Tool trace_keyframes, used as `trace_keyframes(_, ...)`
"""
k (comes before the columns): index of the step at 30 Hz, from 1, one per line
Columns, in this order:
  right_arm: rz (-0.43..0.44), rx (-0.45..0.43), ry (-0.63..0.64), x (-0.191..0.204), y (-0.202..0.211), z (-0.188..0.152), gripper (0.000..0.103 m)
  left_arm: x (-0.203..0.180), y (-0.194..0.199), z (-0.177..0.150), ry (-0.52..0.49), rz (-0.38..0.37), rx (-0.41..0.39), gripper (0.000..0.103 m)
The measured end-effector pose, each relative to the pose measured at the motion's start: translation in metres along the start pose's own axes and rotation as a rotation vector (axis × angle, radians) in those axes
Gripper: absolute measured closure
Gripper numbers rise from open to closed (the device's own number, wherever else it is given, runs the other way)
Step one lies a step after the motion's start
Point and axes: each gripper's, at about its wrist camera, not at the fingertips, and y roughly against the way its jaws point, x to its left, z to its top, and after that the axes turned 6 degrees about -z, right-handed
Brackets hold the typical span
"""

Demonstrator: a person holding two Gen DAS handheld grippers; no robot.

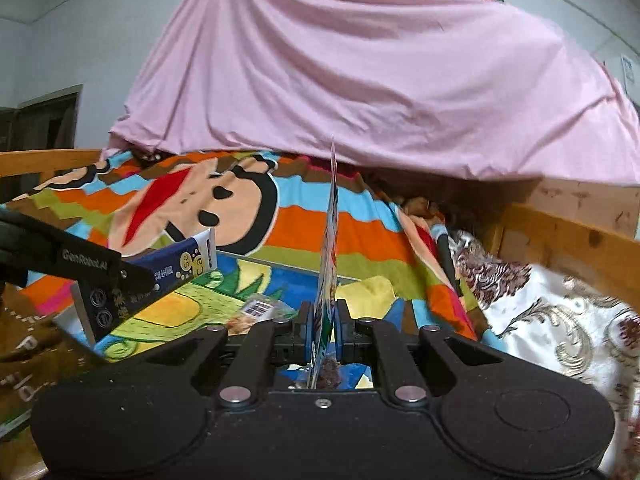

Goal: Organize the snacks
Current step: 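Carry the white-and-red packet in the right tool while the left tool carries the blue packet over the tin, then open the right tool over the tin while the left tool releases the blue packet inside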

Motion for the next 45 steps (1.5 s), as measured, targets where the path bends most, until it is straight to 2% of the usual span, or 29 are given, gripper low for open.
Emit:
trace_keyframes(9, -0.009, 0.080, -0.035, -0.005, -0.060, -0.012, 0.093, -0.003, -0.064, 0.003, -0.029, 0.014, 0.007, 0.098)
trace_keyframes(14, 0.020, 0.099, -0.010, 0.007, -0.067, -0.013, 0.090, 0.002, -0.080, -0.001, -0.003, 0.026, 0.024, 0.098)
trace_keyframes(20, 0.096, 0.141, -0.038, 0.011, -0.069, -0.010, 0.074, 0.011, -0.082, -0.009, 0.054, 0.048, 0.056, 0.097)
trace_keyframes(22, 0.119, 0.164, -0.052, 0.012, -0.070, -0.010, 0.064, 0.016, -0.079, -0.009, 0.080, 0.052, 0.056, 0.095)
trace_keyframes(23, 0.130, 0.173, -0.064, 0.012, -0.070, -0.009, 0.061, 0.018, -0.077, -0.009, 0.093, 0.049, 0.059, 0.088)
trace_keyframes(24, 0.143, 0.181, -0.082, 0.011, -0.070, -0.009, 0.052, 0.021, -0.075, -0.008, 0.104, 0.046, 0.065, 0.078)
trace_keyframes(25, 0.158, 0.190, -0.105, 0.009, -0.070, -0.008, 0.041, 0.023, -0.073, -0.008, 0.110, 0.048, 0.064, 0.073)
trace_keyframes(27, 0.191, 0.203, -0.152, 0.006, -0.068, -0.006, 0.030, 0.027, -0.066, -0.005, 0.126, 0.054, 0.054, 0.060)
trace_keyframes(29, 0.211, 0.195, -0.184, 0.003, -0.063, -0.001, 0.025, 0.032, -0.059, -0.002, 0.151, 0.048, 0.045, 0.053)
trace_keyframes(34, 0.191, 0.145, -0.213, -0.004, -0.041, 0.015, 0.008, 0.036, -0.033, 0.007, 0.167, 0.046, 0.003, 0.032)
trace_keyframes(36, 0.184, 0.115, -0.232, -0.009, -0.029, 0.023, 0.005, 0.035, -0.021, 0.011, 0.164, 0.040, -0.017, 0.020)
trace_keyframes(39, 0.171, 0.067, -0.255, -0.017, -0.008, 0.035, 0.001, 0.031, 0.000, 0.016, 0.149, 0.042, -0.056, 0.009)
trace_keyframes(42, 0.152, 0.027, -0.273, -0.023, 0.014, 0.046, 0.001, 0.028, 0.024, 0.022, 0.137, 0.034, -0.102, 0.002)
trace_keyframes(45, 0.131, -0.016, -0.294, -0.029, 0.039, 0.055, 0.001, 0.025, 0.048, 0.027, 0.137, 0.035, -0.143, 0.001)
